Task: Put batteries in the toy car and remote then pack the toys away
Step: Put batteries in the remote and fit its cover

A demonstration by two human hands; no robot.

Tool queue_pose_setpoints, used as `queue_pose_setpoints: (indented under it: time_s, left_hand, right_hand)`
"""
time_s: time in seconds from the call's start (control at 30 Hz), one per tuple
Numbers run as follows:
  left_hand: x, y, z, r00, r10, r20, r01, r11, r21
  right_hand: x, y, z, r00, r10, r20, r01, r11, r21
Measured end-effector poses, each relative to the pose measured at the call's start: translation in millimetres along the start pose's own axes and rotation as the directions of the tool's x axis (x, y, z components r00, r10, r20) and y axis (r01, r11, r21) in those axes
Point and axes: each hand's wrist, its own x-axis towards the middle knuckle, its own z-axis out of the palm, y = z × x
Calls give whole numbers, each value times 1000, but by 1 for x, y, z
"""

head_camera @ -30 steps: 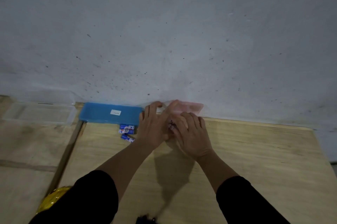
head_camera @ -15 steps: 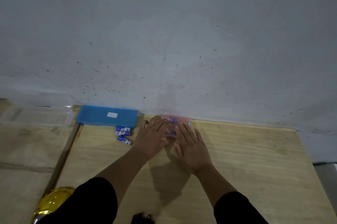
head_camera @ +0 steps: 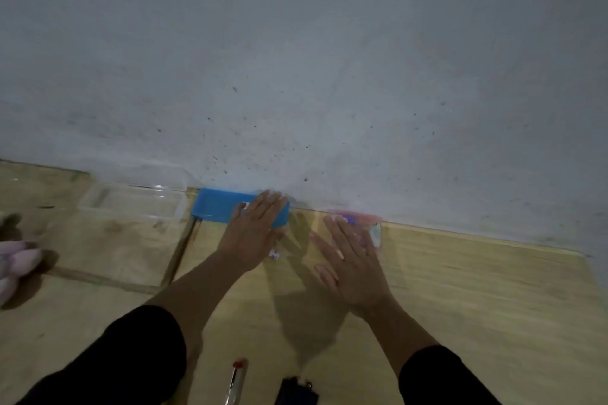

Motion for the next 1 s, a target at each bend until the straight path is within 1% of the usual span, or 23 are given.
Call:
queue_pose_setpoints:
  time_s: [0.07,0.13,0.2,0.3,0.33,0.4,0.53,0.67,1.0]
  left_hand:
    - [-11,-39,-6,999,-51,-5,51,998,36]
    - [-18,-69,-11,994,-102,27,100,993,60]
    - [-23,-88,-11,990,-115,82,106,989,102]
    - [-25,-102,-7,964,-119,237,88,987,135]
    - [-24,-103,-8,955,-125,268,83,983,162]
    - [-22,-102,-8,951,-128,283,75,979,191]
    - [-23,-102,-10,942,-140,305,86,979,182]
    - [-23,-100,-17,930,-136,341,92,985,144]
    - [-24,-104,-13,932,-127,340,93,989,114]
  right_hand:
    - [13,-24,5,997,-74,-2,74,997,37]
    - [26,-49,10,992,-126,9,125,989,76]
    - [38,-69,17,984,-168,53,162,982,98]
    - [55,-86,31,969,-216,119,204,974,101]
    - [61,-88,35,967,-217,134,208,975,79]
    - [71,-89,39,967,-206,153,204,979,25]
    - [82,-94,43,969,-214,124,219,975,-30]
    - [83,-100,54,957,-216,192,235,969,-82]
    - [82,-105,59,984,-110,143,119,991,-54]
